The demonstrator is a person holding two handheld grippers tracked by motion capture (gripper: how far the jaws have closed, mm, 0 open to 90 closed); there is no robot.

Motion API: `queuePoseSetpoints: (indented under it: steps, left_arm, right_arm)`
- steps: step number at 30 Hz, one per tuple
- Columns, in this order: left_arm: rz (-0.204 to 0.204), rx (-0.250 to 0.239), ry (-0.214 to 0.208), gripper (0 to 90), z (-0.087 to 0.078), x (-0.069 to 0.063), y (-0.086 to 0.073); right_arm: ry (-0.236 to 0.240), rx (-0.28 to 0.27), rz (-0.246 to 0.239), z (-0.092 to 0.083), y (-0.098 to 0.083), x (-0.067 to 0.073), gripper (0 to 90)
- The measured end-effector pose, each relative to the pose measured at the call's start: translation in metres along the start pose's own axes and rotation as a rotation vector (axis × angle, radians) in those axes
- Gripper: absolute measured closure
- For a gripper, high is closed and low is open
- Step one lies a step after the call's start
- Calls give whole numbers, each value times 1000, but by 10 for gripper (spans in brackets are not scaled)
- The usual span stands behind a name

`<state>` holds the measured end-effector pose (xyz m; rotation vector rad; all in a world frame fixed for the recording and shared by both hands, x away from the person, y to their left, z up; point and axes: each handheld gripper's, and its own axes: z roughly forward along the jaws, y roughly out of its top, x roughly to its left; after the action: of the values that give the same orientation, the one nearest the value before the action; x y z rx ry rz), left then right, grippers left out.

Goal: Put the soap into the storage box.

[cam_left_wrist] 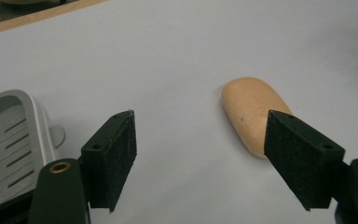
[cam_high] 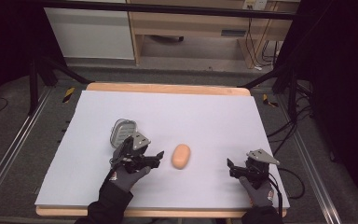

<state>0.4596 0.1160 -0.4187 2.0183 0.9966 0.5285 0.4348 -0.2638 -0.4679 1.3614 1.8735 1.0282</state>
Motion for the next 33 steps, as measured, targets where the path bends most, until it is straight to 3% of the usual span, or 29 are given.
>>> queuePoseSetpoints:
  steps: [33]
  left_arm:
    - [42, 47, -44, 228, 42, -31, 27]
  right_arm:
    - [-5, 0, 1, 0, 1, -1, 56]
